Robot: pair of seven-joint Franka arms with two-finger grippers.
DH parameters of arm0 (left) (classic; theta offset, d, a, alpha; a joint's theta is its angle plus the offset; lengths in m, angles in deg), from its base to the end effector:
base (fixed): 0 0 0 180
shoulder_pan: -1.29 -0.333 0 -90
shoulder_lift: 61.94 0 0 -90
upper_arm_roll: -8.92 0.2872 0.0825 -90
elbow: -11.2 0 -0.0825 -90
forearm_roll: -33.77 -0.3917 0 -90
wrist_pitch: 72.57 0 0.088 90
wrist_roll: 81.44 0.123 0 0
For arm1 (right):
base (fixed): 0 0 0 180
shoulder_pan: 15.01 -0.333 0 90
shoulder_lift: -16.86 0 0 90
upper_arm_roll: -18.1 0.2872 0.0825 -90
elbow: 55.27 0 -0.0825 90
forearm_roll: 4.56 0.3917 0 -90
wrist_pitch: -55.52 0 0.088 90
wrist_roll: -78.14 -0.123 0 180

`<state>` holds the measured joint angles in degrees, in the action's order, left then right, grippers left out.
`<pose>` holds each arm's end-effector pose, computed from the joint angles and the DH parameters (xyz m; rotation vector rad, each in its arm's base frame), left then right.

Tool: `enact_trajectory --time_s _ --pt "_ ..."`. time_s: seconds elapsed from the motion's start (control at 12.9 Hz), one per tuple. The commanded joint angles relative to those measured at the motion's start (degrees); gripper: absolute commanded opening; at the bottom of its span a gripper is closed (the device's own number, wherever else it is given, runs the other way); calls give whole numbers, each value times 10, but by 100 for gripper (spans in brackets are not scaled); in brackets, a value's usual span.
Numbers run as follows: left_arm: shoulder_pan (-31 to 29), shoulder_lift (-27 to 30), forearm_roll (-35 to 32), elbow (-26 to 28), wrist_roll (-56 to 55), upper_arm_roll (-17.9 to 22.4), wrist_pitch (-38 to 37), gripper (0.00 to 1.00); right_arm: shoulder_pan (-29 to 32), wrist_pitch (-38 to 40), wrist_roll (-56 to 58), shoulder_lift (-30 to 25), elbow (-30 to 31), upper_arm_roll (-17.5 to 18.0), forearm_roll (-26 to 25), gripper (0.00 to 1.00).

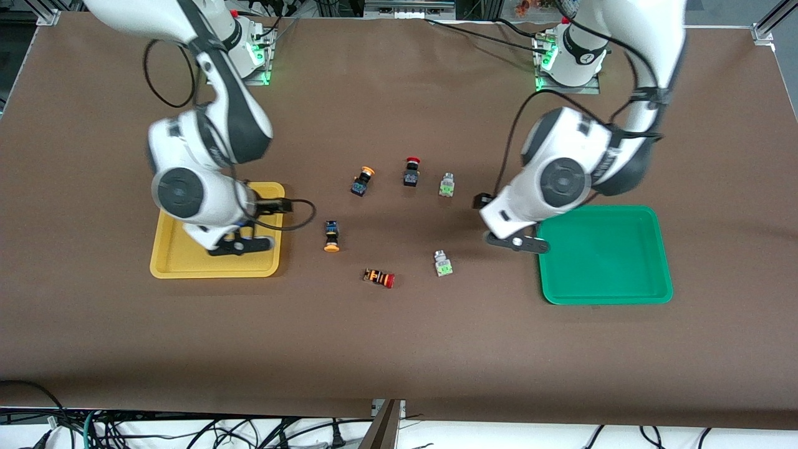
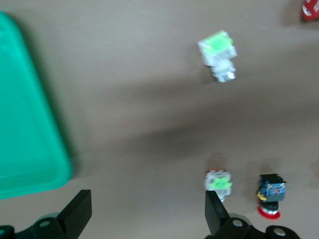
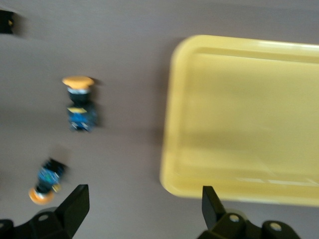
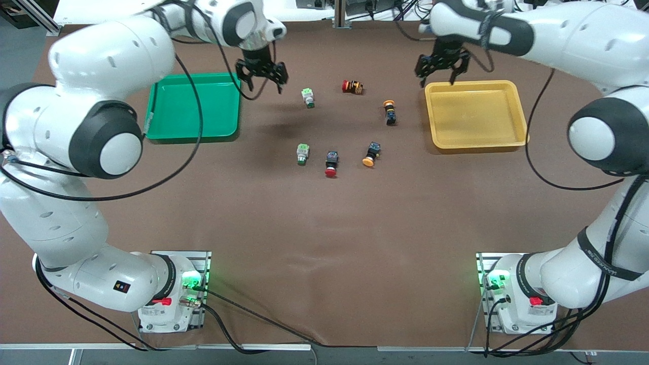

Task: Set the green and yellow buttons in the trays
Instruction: 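Grasp the yellow button with the right gripper while the left gripper grasps the green button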

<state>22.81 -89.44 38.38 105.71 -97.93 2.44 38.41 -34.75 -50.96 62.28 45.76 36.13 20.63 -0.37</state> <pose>0.5687 -0.3040 0.2768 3.0688 -0.2416 -0.3451 0.5972 0.2493 0.2783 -3.1077 -0.1239 0.4014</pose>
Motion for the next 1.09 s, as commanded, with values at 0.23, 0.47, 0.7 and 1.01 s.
enact_trajectory --time_s 0.23,0.47,0.7,1.01 --pt "113 7 4 175 -98 8 227 100 -63 -98 -107 91 -17 -3 19 100" --pt "129 -9 -2 206 -97 9 273 100 -79 -141 -139 112 -17 -3 19 100" --pt "132 -26 -2 213 -96 8 290 100 -86 -160 -142 130 -16 -3 18 100" --pt "131 -33 -2 211 -91 8 289 30 -89 -177 -139 143 -13 -3 10 65"
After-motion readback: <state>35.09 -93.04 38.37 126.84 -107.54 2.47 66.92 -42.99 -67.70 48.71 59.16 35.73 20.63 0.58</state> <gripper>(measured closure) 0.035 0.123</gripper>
